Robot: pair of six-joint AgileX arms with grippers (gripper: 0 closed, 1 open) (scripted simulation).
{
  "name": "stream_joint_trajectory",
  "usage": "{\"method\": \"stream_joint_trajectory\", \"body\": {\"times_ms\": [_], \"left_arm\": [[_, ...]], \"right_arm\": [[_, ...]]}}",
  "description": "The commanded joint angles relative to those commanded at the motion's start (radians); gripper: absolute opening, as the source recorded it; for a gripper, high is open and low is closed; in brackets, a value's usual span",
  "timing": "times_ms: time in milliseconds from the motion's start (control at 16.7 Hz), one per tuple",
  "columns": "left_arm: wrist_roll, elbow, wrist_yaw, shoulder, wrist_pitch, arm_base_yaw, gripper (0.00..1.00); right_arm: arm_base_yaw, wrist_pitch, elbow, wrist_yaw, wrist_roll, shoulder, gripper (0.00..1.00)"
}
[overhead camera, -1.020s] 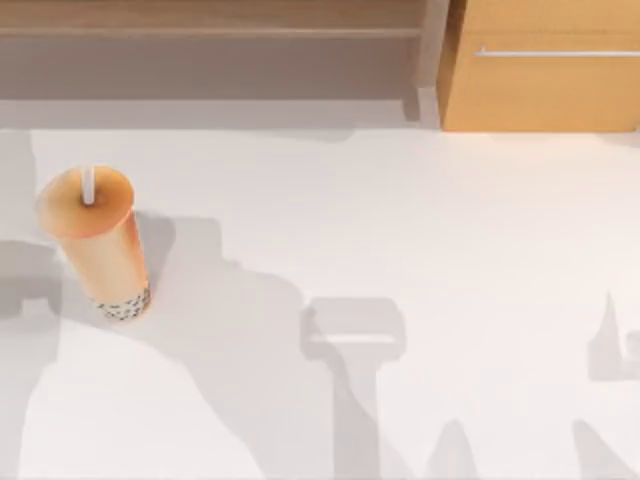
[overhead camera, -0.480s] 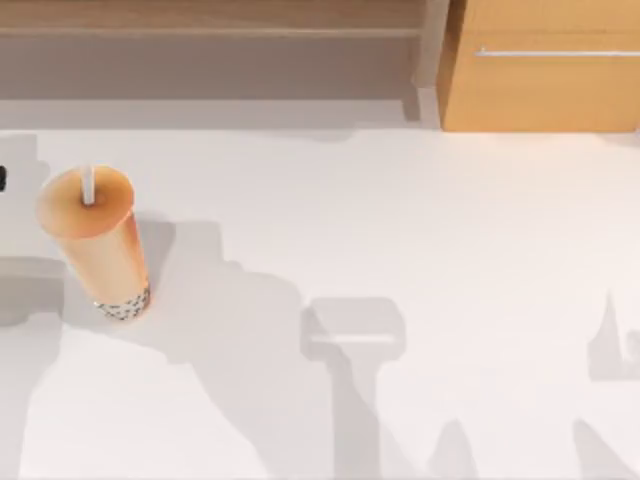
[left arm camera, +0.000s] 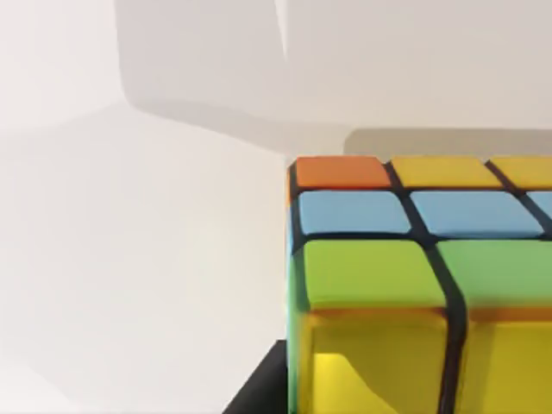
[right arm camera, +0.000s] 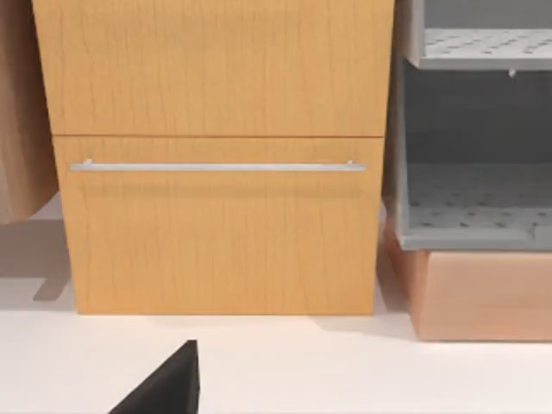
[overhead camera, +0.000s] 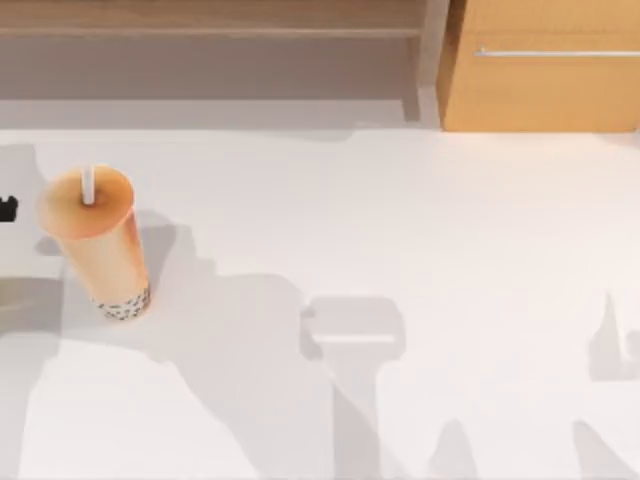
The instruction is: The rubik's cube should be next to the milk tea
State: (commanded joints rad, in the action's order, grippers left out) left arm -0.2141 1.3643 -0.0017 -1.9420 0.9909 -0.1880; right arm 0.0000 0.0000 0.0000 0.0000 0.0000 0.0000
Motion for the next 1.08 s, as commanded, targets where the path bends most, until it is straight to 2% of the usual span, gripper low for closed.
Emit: {"method": "stream_joint_trajectory", "body": {"times_ms": [60, 840, 1080], "left_arm": [[0.000, 0.000, 0.000, 0.000, 0.000, 0.000, 0.00], [0.000, 0.000, 0.000, 0.000, 0.000, 0.000, 0.98], [0.000, 0.000, 0.000, 0.000, 0.000, 0.000, 1.00]], "right_arm": [[0.000, 0.000, 0.000, 0.000, 0.000, 0.000, 1.00], [0.000, 0.000, 0.000, 0.000, 0.000, 0.000, 1.00], [0.000, 0.000, 0.000, 0.000, 0.000, 0.000, 1.00]]}}
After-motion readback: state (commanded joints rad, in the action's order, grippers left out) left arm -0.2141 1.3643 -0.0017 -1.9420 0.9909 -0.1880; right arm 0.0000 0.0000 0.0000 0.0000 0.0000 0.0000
